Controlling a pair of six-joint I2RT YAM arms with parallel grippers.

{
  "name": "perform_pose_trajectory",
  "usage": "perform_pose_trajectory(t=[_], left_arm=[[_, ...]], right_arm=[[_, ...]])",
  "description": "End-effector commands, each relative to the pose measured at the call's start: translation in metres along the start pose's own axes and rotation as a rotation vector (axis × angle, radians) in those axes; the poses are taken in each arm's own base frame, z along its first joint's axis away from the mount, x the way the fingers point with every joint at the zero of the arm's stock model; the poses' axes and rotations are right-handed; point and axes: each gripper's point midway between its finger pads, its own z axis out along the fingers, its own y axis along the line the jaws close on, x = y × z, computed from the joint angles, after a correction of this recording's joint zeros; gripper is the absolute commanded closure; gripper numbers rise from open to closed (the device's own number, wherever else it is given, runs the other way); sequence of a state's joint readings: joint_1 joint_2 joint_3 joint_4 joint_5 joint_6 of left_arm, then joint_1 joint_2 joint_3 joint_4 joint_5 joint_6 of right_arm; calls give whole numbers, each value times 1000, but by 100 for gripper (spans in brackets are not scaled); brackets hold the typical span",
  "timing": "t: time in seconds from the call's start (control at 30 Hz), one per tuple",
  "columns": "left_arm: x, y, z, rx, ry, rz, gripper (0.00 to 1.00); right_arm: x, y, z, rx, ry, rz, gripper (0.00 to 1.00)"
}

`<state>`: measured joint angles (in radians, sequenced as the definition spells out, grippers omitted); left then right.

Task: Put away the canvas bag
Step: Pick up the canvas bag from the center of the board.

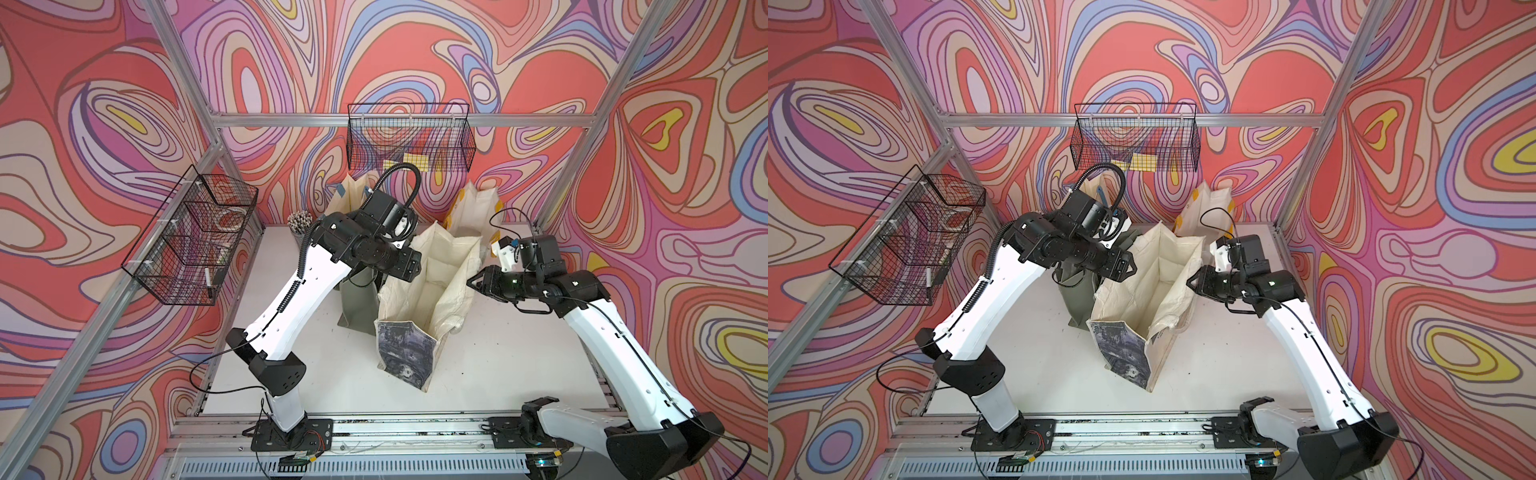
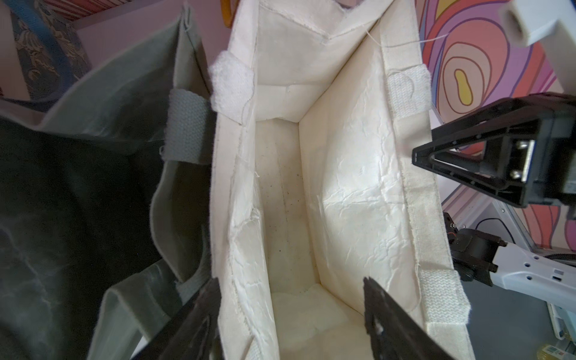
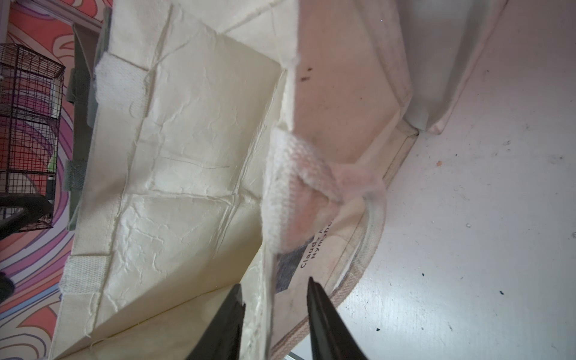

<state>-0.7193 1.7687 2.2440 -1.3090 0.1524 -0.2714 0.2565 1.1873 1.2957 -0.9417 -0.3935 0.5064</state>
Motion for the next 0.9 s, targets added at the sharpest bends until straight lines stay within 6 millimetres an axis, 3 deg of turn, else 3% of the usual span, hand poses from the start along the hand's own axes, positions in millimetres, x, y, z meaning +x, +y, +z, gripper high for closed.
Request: perform_pose_trajectory(t=[0.0,0.37,0.6,0.87], left_arm=[[-3,7,-3,-51,-14,-11,21],[-11,13,21,-83,0,-7,21],[-11,3,33,-8,39,-26,27],[0,3,36,2,67,-48,42]], right_arm=[[-3,1,4,-7,-12,-18,69],[-18,-4,3,52,-48,-92,99],[-27,-5,1,89,-51,-149,100],[-33,-3,0,88,-58,-173,100]])
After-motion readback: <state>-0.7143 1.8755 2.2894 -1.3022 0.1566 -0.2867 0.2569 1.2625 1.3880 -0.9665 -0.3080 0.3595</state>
